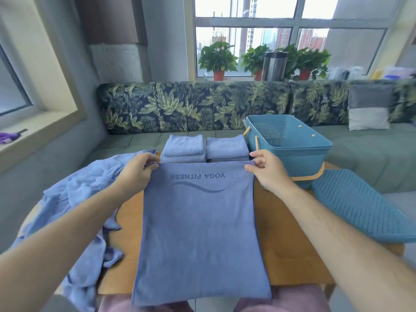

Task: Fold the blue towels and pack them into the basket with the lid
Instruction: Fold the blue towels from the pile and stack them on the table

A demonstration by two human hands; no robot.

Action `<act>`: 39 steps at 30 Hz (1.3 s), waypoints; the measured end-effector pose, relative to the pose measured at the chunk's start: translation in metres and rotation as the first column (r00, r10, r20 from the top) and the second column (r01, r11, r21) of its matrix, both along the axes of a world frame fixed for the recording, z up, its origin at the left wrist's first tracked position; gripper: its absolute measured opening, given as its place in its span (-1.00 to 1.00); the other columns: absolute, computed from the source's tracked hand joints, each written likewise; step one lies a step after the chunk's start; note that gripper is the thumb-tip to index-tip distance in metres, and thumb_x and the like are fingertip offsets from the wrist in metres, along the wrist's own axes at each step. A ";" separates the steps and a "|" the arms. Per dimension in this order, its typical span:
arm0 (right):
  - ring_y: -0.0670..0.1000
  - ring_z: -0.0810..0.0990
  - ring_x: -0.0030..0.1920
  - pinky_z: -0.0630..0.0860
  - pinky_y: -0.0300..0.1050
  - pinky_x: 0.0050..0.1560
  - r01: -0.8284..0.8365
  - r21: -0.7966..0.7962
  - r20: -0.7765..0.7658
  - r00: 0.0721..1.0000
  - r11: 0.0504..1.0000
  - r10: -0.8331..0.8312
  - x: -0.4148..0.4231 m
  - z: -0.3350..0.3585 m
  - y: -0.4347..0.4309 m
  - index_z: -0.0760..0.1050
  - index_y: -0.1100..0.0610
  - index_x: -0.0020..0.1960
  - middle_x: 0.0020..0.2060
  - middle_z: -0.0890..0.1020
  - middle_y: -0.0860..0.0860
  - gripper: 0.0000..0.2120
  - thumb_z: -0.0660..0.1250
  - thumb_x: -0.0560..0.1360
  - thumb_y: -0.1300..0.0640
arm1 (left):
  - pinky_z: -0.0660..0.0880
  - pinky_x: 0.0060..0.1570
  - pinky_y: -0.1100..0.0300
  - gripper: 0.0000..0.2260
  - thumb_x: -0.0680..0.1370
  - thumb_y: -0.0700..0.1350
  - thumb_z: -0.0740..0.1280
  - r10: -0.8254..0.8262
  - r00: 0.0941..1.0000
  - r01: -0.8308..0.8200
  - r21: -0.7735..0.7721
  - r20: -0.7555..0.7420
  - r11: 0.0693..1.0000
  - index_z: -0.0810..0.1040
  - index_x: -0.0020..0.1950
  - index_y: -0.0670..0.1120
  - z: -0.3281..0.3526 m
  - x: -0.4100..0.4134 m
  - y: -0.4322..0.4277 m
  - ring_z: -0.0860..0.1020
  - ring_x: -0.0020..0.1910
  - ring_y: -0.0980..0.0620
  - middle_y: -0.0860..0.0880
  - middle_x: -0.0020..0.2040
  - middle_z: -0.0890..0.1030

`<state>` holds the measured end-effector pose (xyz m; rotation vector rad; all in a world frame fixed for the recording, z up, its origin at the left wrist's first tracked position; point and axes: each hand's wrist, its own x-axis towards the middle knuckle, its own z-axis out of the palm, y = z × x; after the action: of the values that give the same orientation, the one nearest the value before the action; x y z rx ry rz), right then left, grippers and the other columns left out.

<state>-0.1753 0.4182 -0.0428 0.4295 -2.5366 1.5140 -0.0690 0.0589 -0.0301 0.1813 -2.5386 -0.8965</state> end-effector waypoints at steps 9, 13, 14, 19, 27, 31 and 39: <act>0.04 0.66 -0.07 0.58 0.02 0.08 -0.013 0.048 -0.192 0.981 0.999 0.022 -0.001 0.121 0.001 0.61 -0.13 -0.16 -0.18 0.69 -0.03 -0.79 0.49 0.50 0.18 | 0.42 -0.21 0.23 -0.92 0.55 -0.15 0.44 0.011 0.981 -0.030 -0.096 -0.193 0.995 0.59 -0.12 -0.04 0.124 0.007 -0.013 0.51 -0.22 0.05 -0.01 -0.17 0.59; 0.00 0.64 -0.09 0.56 -0.06 0.04 -0.024 0.097 -0.250 0.967 0.995 0.048 0.020 0.159 0.006 0.65 -0.01 -0.09 -0.16 0.70 -0.02 -0.89 0.48 0.52 0.19 | 0.49 -0.14 0.05 -0.92 0.53 -0.10 0.48 0.002 0.978 -0.022 -0.092 -0.210 0.996 0.59 -0.11 -0.02 0.158 0.021 -0.016 0.51 -0.25 0.00 -0.04 -0.20 0.59; -0.02 0.64 -0.10 0.55 -0.10 0.00 -0.037 0.118 -0.253 0.965 0.992 0.066 0.025 0.168 0.009 0.65 -0.02 -0.09 -0.16 0.70 -0.03 -0.90 0.48 0.52 0.18 | 0.49 -0.14 0.05 -0.92 0.52 -0.10 0.48 -0.004 0.979 -0.014 -0.086 -0.202 0.996 0.60 -0.11 -0.02 0.165 0.026 -0.017 0.52 -0.26 -0.01 -0.04 -0.20 0.60; -0.19 0.59 -0.26 0.45 -0.37 -0.20 -0.185 0.078 -0.150 0.969 0.980 0.195 0.051 0.207 0.030 0.67 0.02 -0.08 -0.24 0.70 -0.07 -0.91 0.50 0.50 0.20 | 0.57 -0.12 -0.01 -0.93 0.53 -0.19 0.47 -0.110 0.983 0.108 -0.022 -0.149 0.994 0.63 -0.08 -0.02 0.192 0.049 -0.033 0.52 -0.32 0.01 -0.04 -0.23 0.61; -0.15 0.51 -0.44 0.43 -0.29 -0.28 -0.127 0.154 -0.124 0.981 0.980 0.147 0.049 0.231 0.029 0.66 0.11 -0.05 -0.30 0.68 0.06 -0.98 0.47 0.53 0.19 | 0.37 -0.42 0.31 -0.91 0.50 -0.12 0.51 -0.122 0.988 0.131 0.087 -0.094 0.988 0.64 -0.11 -0.10 0.200 0.048 -0.027 0.42 -0.48 0.17 0.15 -0.43 0.53; -0.06 0.66 -0.36 0.42 -0.21 -0.29 -0.093 0.170 -0.017 0.995 0.981 0.097 0.037 0.203 0.019 0.63 0.15 0.00 -0.29 0.71 0.15 -0.96 0.44 0.56 0.20 | 0.34 -0.54 0.29 -0.87 0.52 -0.12 0.50 -0.080 0.997 0.079 0.116 0.002 0.990 0.61 -0.07 -0.16 0.183 0.036 -0.024 0.42 -0.56 0.09 -0.07 -0.45 0.54; -0.08 0.73 -0.15 0.64 0.04 0.02 0.031 0.015 -0.148 0.989 0.999 -0.029 0.014 0.160 -0.010 0.57 0.08 -0.04 -0.13 0.71 0.02 -0.92 0.35 0.59 0.23 | 0.60 -0.30 0.19 -0.91 0.58 -0.25 0.39 0.009 0.996 0.014 0.237 -0.093 0.971 0.54 0.00 -0.26 0.159 0.007 -0.017 0.71 -0.26 0.01 -0.23 -0.09 0.70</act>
<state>-0.1611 0.4081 0.1171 0.4845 -2.4327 1.3962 -0.0624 0.0422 0.1285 0.2036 -2.3417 -1.1812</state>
